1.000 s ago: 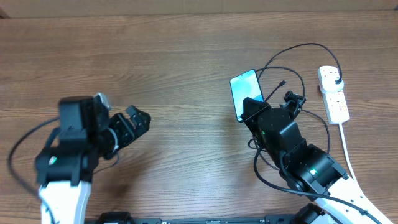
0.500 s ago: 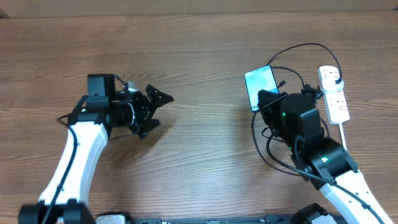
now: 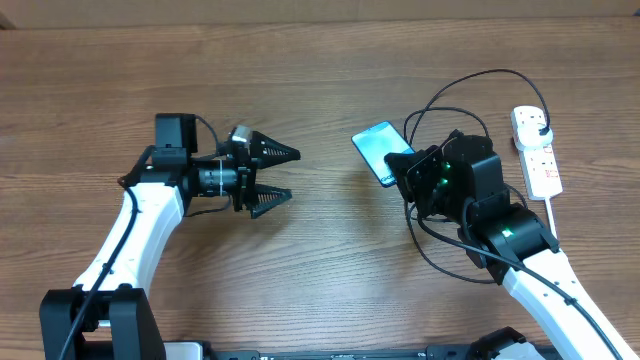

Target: Plug charger to phone and switch on socket

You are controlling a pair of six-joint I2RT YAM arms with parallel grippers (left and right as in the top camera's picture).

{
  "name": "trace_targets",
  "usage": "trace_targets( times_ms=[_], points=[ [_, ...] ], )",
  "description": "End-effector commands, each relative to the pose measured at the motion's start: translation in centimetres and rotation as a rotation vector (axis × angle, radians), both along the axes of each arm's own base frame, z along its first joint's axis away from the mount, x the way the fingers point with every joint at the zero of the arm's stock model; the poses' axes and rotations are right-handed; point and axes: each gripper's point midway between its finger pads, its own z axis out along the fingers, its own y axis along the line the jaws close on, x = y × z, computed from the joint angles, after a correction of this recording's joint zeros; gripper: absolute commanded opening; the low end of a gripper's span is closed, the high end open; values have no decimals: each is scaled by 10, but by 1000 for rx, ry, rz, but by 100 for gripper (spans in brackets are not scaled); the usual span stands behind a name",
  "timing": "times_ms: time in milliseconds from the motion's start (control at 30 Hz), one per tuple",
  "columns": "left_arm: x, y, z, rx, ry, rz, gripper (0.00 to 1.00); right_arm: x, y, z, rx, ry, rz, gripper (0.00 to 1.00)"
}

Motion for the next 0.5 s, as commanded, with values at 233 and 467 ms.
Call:
trace_targets(
  times_ms=[233,467],
  points=[
    [1,-11,-2,2,138,29,100,15,19,38,85,-132,47,4],
    [27,-6,-3,29,176,153,100,10,48,32,185,-52,48,4]
  ],
)
